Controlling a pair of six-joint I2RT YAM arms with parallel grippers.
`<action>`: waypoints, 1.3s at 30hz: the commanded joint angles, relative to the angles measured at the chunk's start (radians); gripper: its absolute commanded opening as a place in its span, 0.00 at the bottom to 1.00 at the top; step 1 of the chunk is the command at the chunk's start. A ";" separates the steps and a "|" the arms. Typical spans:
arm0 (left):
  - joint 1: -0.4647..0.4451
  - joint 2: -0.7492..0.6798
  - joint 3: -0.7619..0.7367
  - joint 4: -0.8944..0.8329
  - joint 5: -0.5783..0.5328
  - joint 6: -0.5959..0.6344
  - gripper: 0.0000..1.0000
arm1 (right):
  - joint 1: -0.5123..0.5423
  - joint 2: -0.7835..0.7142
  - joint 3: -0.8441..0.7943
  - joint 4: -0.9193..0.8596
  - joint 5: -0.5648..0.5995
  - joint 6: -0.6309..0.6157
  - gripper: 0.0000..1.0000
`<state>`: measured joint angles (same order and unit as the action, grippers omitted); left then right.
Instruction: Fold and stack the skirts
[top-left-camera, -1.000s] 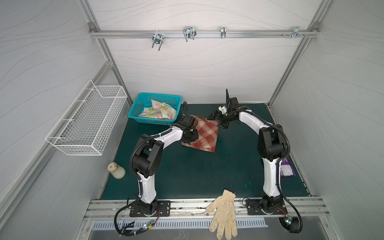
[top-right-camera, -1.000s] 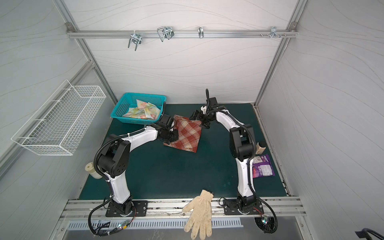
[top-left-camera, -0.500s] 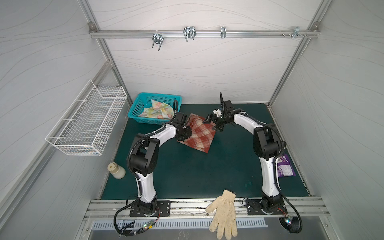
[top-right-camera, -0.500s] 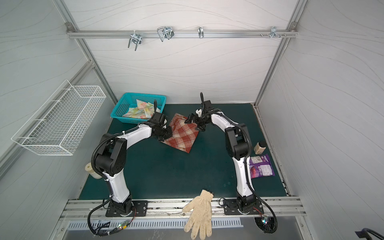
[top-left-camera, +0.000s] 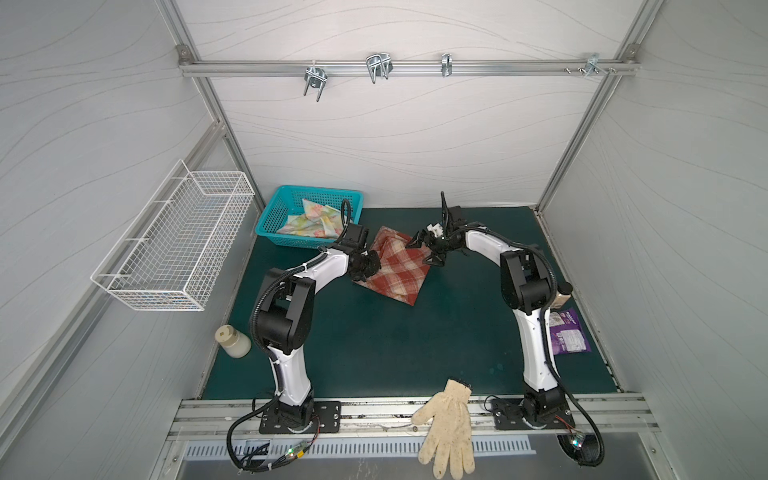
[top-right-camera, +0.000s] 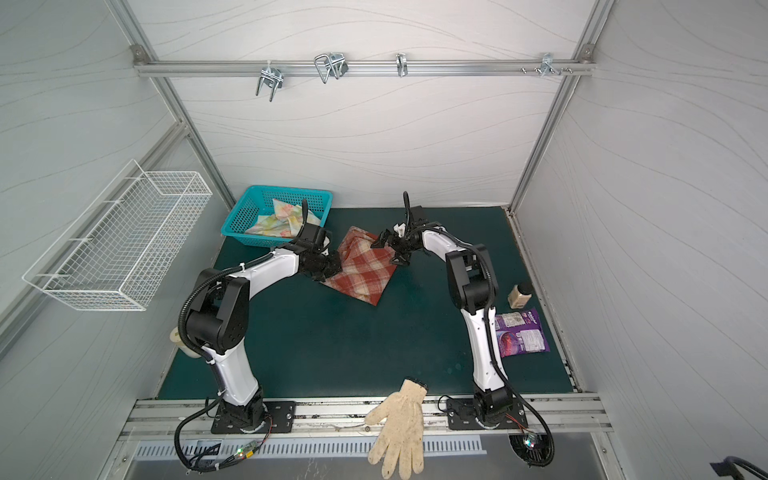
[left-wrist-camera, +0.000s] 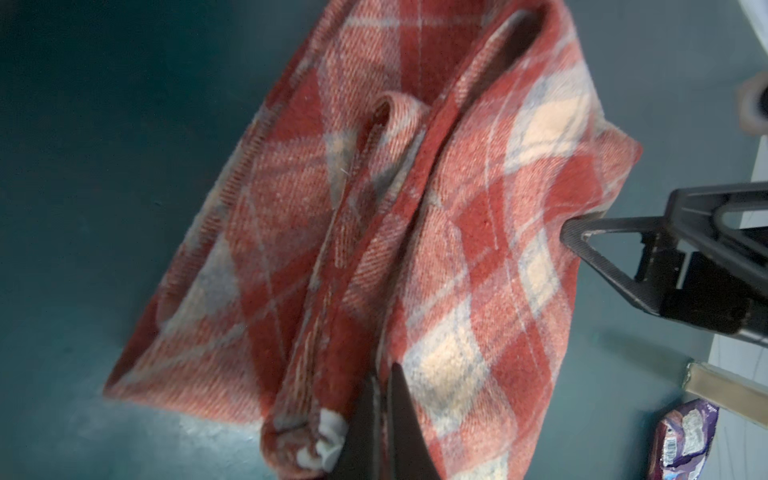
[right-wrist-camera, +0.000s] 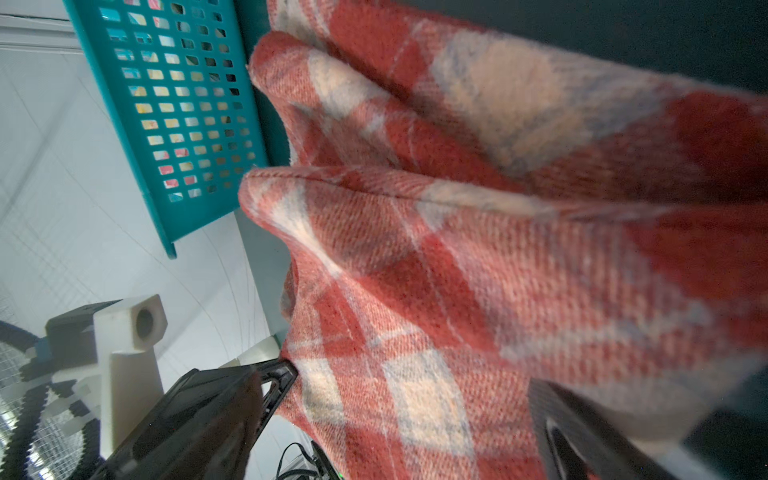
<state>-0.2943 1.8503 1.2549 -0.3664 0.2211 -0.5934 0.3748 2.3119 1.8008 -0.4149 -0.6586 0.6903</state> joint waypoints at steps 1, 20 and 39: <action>0.027 -0.040 -0.025 0.008 -0.026 0.001 0.00 | -0.016 0.025 -0.020 0.049 0.002 0.034 0.99; 0.031 -0.041 -0.074 0.046 -0.018 -0.016 0.00 | -0.024 0.125 0.153 0.168 -0.085 0.191 0.99; 0.040 -0.041 -0.060 0.018 -0.055 0.012 0.00 | 0.014 -0.224 -0.187 0.186 0.019 0.044 0.99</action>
<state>-0.2642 1.8217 1.1805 -0.3347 0.1986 -0.5976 0.3538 2.2181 1.6726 -0.2287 -0.6739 0.7837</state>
